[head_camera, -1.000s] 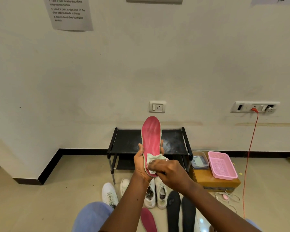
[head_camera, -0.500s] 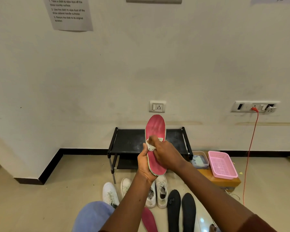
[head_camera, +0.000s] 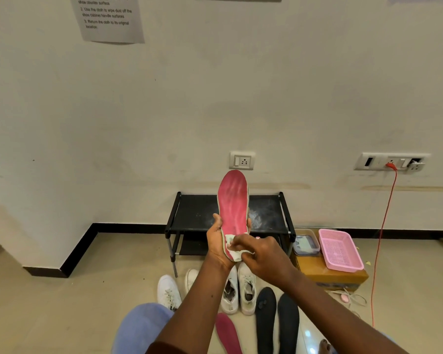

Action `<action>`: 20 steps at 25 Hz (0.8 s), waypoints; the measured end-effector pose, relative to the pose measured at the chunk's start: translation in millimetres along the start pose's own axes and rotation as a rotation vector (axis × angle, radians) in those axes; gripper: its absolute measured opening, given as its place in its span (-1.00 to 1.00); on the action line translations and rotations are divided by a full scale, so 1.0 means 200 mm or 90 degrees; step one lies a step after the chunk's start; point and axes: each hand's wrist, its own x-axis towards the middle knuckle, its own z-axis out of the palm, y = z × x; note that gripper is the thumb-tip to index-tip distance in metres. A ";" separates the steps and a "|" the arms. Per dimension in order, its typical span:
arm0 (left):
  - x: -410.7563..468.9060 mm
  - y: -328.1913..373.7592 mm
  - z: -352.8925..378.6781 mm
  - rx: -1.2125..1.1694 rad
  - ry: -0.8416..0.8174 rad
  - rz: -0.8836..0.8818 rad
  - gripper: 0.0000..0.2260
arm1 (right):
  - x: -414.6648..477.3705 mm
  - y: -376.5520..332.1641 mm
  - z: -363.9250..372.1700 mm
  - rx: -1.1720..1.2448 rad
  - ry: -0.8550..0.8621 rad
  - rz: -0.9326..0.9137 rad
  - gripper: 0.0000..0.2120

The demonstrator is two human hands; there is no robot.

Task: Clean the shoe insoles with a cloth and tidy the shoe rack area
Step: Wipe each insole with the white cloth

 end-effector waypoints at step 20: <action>0.04 0.04 -0.04 0.069 0.024 0.095 -0.47 | -0.01 -0.05 0.06 0.082 0.071 0.018 -0.73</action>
